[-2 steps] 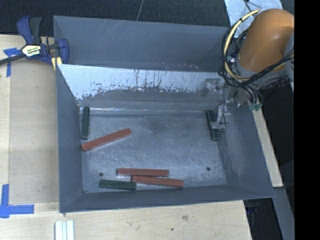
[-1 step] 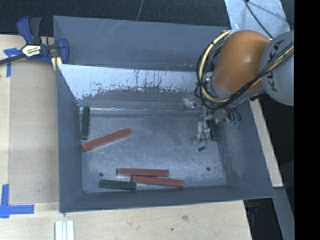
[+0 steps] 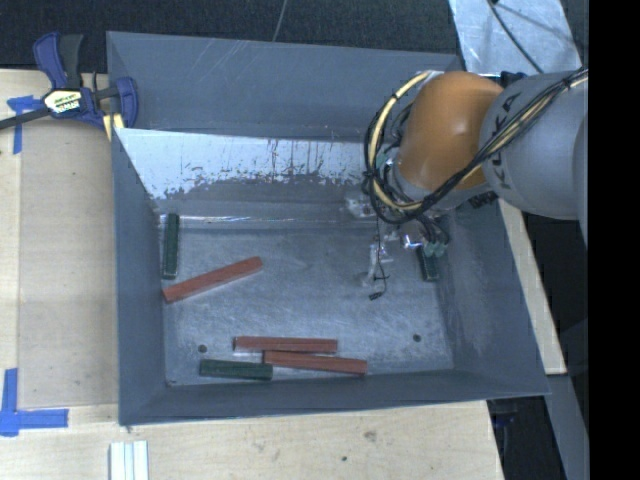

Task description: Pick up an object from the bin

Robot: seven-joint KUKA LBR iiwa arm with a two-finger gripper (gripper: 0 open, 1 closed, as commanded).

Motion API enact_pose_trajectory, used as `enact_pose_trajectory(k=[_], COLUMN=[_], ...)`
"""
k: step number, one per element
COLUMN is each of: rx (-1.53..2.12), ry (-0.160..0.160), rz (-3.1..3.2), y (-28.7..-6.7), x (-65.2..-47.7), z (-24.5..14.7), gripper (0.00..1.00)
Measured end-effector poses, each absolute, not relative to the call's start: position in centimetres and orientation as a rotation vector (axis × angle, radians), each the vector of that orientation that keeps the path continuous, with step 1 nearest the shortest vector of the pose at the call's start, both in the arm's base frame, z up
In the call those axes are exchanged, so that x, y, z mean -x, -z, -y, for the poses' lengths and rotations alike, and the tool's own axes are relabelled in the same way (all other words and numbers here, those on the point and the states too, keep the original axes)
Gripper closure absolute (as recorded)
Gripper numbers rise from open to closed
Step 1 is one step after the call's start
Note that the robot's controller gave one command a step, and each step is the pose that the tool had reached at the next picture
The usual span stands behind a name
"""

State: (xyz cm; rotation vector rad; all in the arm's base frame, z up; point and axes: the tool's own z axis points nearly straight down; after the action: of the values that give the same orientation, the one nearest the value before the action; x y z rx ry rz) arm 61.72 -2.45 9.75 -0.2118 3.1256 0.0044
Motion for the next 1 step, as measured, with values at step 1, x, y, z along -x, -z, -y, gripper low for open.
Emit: enact_pose_trajectory(k=[1], rx=[0.413], ry=[0.0], rz=[-3.121], y=[-10.35], x=[-59.95], z=[0.35], gripper=[0.0])
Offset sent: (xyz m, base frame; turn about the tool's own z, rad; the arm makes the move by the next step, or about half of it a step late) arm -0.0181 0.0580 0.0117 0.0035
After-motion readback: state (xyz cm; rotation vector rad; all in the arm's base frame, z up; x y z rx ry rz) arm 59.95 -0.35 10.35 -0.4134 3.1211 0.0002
